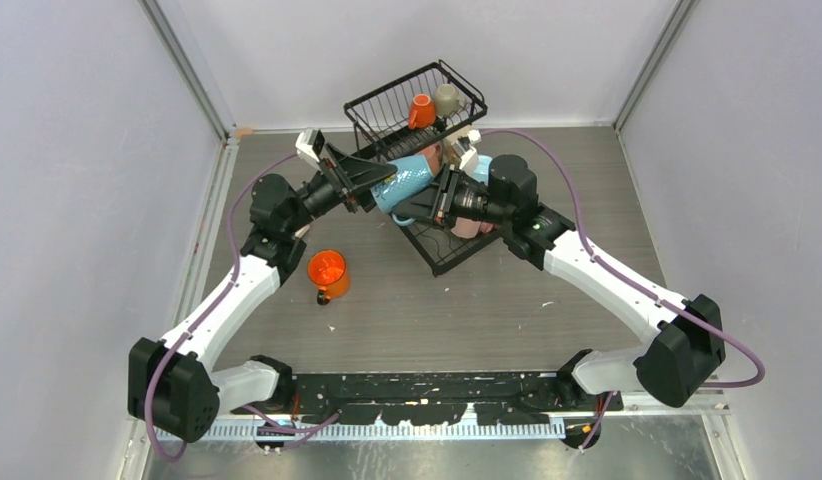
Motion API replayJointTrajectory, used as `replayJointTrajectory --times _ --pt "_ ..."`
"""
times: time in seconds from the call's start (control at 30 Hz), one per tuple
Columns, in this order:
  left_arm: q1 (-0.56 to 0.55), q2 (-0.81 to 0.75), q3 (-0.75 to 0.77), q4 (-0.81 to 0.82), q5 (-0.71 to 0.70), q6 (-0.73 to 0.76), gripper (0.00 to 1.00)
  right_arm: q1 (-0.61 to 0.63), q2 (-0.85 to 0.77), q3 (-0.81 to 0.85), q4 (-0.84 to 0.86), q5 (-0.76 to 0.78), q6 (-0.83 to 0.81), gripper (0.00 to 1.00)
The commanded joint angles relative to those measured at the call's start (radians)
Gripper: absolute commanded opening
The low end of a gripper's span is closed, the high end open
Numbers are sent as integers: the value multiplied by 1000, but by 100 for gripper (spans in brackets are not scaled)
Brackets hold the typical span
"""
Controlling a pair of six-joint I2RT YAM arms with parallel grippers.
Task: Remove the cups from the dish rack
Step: Place the cup at the center of the board.
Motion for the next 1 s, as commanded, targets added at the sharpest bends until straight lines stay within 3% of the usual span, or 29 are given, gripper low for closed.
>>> replayJointTrajectory --times 0.0,0.1,0.17,0.27,0.3,0.37,0.5,0.53,0.6,0.73,0.97 --pt "4 0 18 96 45 -29 49 -6 -21 11 116 -35 -2 1" --pt "3 4 22 107 49 -38 40 -4 -13 13 121 -47 -1 1" --pt "2 4 27 113 49 -39 29 -4 -12 10 120 -48 -1 1" --pt "2 7 37 112 57 -35 1 -5 -14 4 115 -47 -5 1" --pt "1 6 38 112 58 -32 0 -5 -15 2 108 -43 -9 1" --pt "0 1 37 112 54 -23 0 -5 -21 0 76 -26 -28 13" --pt "0 -10 46 83 46 12 0 -5 -51 -7 5 24 -80 70" --pt "0 -15 50 68 43 24 0 -4 -62 -9 -22 44 -96 82" --pt "1 -27 60 38 38 53 0 -5 -85 -9 -75 81 -132 96" --pt "1 -61 103 -106 20 162 0 -4 -144 -24 -201 169 -189 100" --pt "-5 -101 208 -513 -16 426 0 -5 -262 -29 -455 400 -300 100"
